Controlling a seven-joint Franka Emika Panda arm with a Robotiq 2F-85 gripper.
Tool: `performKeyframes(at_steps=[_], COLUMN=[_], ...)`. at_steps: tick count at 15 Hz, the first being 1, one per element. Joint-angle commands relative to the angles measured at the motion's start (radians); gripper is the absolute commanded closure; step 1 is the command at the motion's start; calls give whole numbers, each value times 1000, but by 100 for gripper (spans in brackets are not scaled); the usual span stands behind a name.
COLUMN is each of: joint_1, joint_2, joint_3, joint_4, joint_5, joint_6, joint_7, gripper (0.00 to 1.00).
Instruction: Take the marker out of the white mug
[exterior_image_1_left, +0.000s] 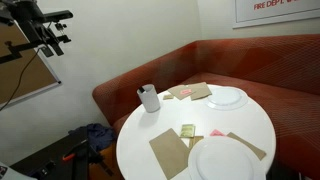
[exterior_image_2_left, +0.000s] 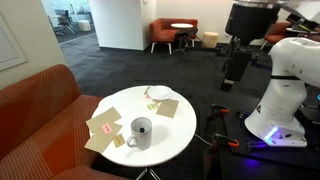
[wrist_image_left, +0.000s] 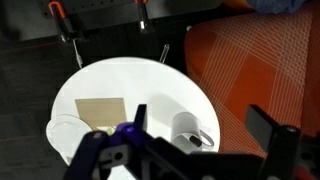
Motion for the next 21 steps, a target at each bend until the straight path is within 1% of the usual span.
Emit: performKeyframes(at_steps=[1, 8, 12, 14, 17, 18, 21], joint_1=[6, -3, -49, -63, -60, -55, -27], joint_2=[2, 16, 78, 131, 217, 244, 334], joint_3=[-5, -11, -33, -58, -111, -128, -201], joint_4=[1, 16, 70, 104, 148, 163, 212], joint_5=[-5, -20, -119, -183, -257, -272, -287], joint_6=[-1, 6, 22, 62, 147, 170, 202], joint_7=[4, -11, -55, -123, -255, -296, -485], gripper=[0, 0, 0, 0, 0, 0, 0])
